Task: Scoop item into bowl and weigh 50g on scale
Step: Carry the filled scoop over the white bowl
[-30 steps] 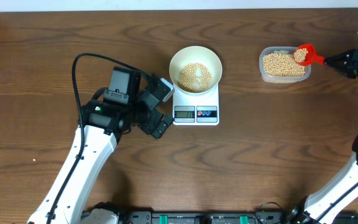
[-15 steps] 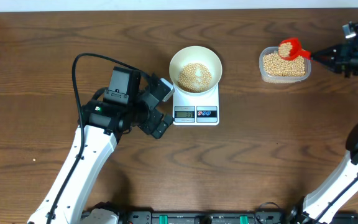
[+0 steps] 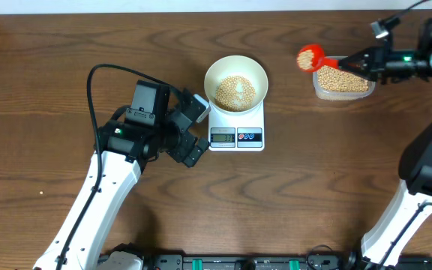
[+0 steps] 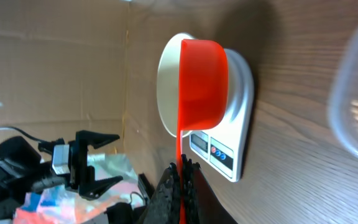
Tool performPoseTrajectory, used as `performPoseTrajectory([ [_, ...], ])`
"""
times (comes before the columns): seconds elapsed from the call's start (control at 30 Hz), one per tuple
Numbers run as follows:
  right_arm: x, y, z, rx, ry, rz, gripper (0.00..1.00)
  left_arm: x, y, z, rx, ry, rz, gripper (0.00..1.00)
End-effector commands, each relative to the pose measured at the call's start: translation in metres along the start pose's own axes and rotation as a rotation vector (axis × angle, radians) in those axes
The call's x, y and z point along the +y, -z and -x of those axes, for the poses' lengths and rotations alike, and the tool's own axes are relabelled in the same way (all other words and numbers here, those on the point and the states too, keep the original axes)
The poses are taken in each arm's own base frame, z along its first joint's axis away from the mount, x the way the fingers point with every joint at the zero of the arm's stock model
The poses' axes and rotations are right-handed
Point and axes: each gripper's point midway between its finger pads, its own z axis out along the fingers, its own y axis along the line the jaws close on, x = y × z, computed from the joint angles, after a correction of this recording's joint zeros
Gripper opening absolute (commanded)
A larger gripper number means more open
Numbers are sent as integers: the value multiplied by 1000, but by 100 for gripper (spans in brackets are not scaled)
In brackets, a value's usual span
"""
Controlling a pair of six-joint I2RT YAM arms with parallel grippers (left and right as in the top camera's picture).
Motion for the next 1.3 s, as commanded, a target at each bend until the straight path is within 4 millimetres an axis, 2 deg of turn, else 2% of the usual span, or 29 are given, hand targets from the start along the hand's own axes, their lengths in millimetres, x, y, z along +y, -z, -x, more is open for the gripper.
performPoseTrajectory([
  [0.0,31,-18,-2,24,91,52,1,2,1,2,-1,6,10,95],
  [0.4,59,-71,-20,140,182,83,1,2,1,2,-1,6,10,95],
  [0.8,63,-118,-42,260,299,-14,1,2,1,2,-1,6,10,95],
  [0.93,67,-126,-41,259,343,-8,1,2,1,2,-1,6,10,95],
  [1.1,54,-132,-39,269,364,-99,1,2,1,2,0,6,10,95],
  [1.27,57,-141,-39,271,404,-106,1,2,1,2,-1,6,10,95],
])
